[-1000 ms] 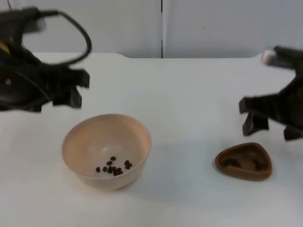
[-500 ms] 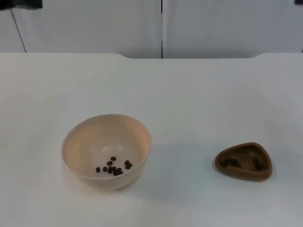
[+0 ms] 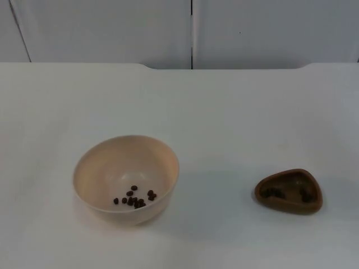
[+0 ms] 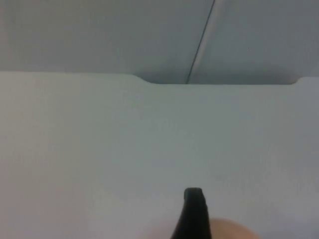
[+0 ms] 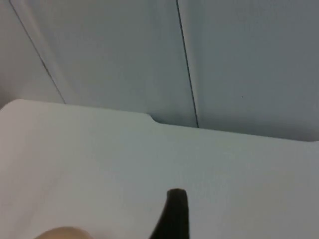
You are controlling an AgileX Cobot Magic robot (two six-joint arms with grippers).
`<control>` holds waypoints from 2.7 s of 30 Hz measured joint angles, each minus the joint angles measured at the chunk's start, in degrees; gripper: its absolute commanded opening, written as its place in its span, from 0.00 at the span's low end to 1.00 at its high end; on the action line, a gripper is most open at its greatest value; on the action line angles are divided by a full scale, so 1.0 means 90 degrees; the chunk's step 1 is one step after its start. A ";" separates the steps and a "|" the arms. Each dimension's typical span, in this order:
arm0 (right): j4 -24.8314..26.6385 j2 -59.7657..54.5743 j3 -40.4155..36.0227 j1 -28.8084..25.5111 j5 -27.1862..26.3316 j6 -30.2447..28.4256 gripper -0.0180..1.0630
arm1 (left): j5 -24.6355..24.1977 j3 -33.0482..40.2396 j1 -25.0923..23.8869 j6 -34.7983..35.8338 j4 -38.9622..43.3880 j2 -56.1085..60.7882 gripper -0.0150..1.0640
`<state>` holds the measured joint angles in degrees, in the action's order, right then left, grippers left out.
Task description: Pick up the bowl with the left hand and pour the coffee beans from the cup into the bowl with the right hand.
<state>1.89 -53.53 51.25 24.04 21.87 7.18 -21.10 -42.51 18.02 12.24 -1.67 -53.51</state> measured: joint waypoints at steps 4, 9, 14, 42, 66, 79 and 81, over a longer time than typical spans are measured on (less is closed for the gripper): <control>0.0000 0.0248 0.0000 0.0000 0.0220 -0.0198 0.67 | -0.0112 0.0000 0.0000 -0.0028 0.0066 0.0248 0.61; 0.0000 0.0477 0.0000 0.0000 0.0561 -0.0418 0.67 | -0.0150 0.0000 0.0000 -0.0109 0.0108 0.0670 0.61; -0.0011 0.0697 -0.0010 0.0000 0.0881 -0.0633 0.67 | -0.0451 0.0000 0.0000 -0.0228 0.0117 0.1090 0.61; 0.0033 0.3406 -0.1400 0.0000 0.1650 -0.1340 0.67 | -0.3040 0.0000 0.0000 -0.1145 0.0117 0.3975 0.61; 0.1220 0.4497 -0.1659 0.0011 0.2269 -0.2562 0.67 | -0.4281 0.0926 0.0000 -0.1446 0.0091 0.5910 0.61; 0.1286 0.5181 -0.1820 0.0011 0.2826 -0.2562 0.67 | -0.4457 0.1542 0.0000 -0.1360 0.0091 0.5922 0.61; 0.1286 0.5284 -0.1820 0.0011 0.2887 -0.2562 0.67 | -0.4480 0.1555 0.0000 -0.1360 0.0091 0.5922 0.61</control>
<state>13.46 -5.98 34.88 24.14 47.86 -15.87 -61.42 -28.52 18.02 0.00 -0.84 -0.22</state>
